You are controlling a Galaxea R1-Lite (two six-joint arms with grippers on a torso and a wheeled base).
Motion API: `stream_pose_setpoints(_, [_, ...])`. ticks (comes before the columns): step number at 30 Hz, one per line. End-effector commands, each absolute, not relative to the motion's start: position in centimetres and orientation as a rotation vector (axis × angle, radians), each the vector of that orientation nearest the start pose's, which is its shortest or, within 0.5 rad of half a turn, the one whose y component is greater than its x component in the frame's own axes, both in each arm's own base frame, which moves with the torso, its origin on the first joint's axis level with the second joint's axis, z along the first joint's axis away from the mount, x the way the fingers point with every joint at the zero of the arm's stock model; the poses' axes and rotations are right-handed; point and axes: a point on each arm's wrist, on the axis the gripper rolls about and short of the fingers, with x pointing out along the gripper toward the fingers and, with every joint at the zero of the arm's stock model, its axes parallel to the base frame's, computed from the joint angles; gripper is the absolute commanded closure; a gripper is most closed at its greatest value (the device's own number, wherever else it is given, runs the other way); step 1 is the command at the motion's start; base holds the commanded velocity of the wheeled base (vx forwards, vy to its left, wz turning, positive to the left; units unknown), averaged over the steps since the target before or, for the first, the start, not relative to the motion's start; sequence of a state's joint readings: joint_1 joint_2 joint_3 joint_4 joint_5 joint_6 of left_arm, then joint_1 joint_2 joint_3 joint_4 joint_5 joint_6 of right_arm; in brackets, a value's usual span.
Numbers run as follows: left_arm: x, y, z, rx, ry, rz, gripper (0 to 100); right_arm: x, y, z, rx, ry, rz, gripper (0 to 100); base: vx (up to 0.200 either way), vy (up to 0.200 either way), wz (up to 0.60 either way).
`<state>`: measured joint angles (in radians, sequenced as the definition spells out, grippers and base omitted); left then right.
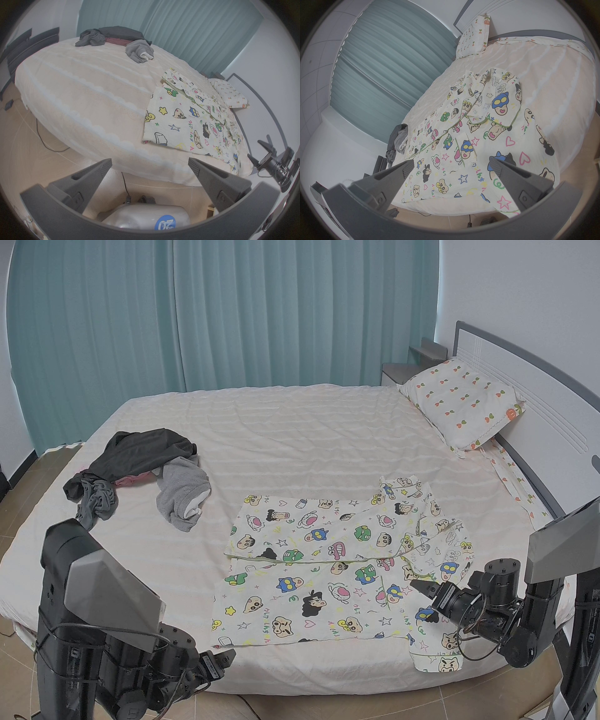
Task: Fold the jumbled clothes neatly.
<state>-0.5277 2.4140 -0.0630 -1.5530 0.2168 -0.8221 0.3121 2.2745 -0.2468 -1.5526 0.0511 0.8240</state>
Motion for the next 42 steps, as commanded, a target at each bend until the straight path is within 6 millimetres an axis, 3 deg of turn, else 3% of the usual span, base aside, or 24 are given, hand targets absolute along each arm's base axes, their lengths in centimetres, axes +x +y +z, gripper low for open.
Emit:
stream_pose_setpoints(1, [21.7,-11.6,-6.5,-0.487,0.767,0.019,0,26.3,8.6,-0.8,0.738,0.582,0.144,0,0.000,0.000,0.00])
stream_pose_setpoints(13, [24.6,-12.2,-6.6,-0.461,0.674,-0.030,0,26.2,8.6,-0.7,0.736,0.581,0.142,0,0.000,0.000,0.00])
stream_pose_setpoints(29, [24.6,-12.5,-6.6,-0.452,0.728,-0.148,0,26.2,8.6,-0.7,0.737,0.578,0.140,0,0.000,0.000,0.00])
stream_pose_setpoints(30, [24.6,-12.5,-6.6,-0.452,0.732,-0.154,100,26.2,8.6,-0.7,0.737,0.579,0.141,0,0.000,0.000,0.00])
stream_pose_setpoints(42, [24.0,-12.2,-6.7,-0.445,0.749,-0.148,100,24.6,7.0,-0.7,0.660,0.628,0.135,0,0.000,0.000,0.00])
